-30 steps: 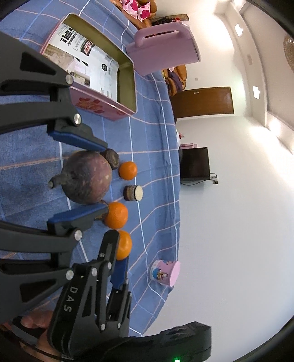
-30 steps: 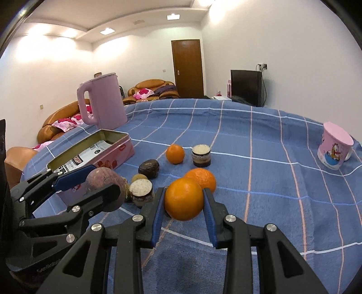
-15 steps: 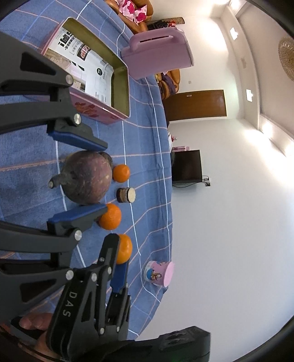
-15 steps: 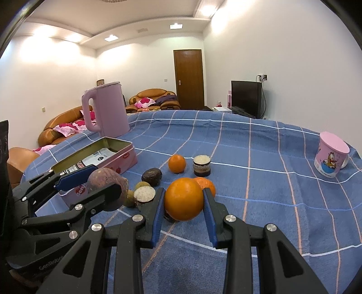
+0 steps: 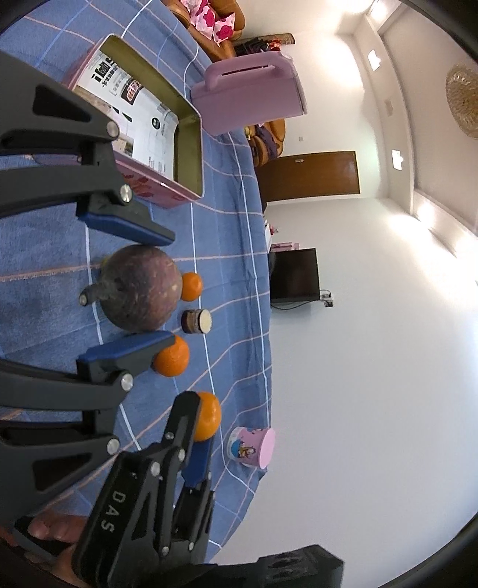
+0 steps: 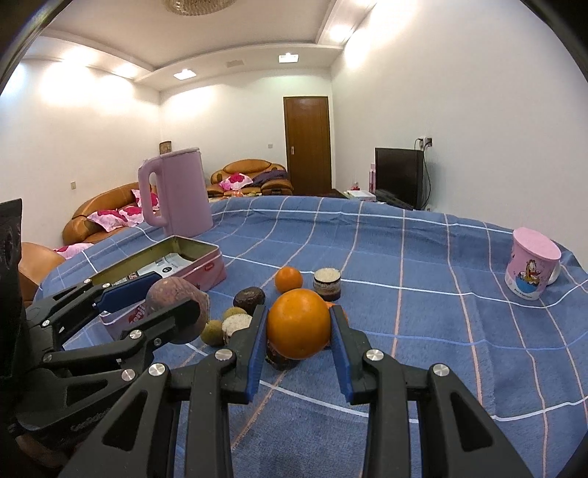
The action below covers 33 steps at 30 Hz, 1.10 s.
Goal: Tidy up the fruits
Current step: 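Lift the purple fruit with the left tool while the right tool lifts the orange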
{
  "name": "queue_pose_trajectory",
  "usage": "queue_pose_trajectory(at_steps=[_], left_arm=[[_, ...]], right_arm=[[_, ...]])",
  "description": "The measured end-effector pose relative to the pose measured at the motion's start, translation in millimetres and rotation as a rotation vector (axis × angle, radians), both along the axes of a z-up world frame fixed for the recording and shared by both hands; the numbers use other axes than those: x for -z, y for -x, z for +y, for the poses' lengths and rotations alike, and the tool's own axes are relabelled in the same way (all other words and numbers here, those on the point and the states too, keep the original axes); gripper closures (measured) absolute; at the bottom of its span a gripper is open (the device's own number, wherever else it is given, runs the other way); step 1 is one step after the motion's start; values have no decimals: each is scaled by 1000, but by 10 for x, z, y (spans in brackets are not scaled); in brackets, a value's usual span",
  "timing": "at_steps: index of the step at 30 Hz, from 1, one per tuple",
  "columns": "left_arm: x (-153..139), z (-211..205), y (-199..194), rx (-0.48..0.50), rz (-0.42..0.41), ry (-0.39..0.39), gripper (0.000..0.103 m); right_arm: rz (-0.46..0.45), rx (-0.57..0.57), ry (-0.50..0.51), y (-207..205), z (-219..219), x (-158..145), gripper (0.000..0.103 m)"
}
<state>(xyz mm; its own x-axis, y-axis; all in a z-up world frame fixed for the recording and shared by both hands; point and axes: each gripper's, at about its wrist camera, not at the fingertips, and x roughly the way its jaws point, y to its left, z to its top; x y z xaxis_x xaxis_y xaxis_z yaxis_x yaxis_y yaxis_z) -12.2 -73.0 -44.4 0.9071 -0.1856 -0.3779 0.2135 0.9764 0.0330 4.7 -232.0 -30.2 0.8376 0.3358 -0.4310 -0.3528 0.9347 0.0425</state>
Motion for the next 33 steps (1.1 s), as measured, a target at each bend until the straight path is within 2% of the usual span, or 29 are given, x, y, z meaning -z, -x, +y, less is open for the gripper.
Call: queue_pose_trajectory(at_steps=[25,33], left_arm=[[-152,90,118,-49,-102,2,53],[-229,347,-4,-120,-70,15,53]], right_arm=[[-118,-1,0,225,8,-95,68],[-92,-25,5,124,91,-152,68]])
